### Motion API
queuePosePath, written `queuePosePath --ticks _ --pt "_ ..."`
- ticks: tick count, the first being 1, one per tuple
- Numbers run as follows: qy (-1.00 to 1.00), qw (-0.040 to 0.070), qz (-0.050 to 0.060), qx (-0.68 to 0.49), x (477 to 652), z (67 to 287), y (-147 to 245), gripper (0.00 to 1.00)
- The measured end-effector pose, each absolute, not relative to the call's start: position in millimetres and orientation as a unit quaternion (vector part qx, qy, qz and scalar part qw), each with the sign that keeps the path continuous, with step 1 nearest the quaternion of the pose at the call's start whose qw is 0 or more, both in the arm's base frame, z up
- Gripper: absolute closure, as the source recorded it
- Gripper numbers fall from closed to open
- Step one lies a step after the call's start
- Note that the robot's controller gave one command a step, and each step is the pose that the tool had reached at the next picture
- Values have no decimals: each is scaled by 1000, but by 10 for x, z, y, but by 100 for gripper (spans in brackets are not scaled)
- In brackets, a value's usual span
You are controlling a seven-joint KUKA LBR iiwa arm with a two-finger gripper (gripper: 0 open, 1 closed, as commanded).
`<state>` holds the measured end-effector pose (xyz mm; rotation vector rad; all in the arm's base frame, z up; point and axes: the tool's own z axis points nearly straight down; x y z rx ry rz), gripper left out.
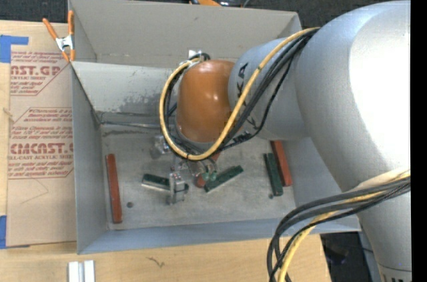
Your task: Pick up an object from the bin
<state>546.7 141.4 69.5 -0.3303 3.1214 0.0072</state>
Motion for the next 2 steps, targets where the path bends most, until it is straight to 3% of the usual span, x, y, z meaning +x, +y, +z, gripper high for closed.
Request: queuePosePath --ticks 1,2 --pt "995 1 1 -103 5468 699 1374 100" --pt "995 6 0 -98 5745 2449 1243 100"
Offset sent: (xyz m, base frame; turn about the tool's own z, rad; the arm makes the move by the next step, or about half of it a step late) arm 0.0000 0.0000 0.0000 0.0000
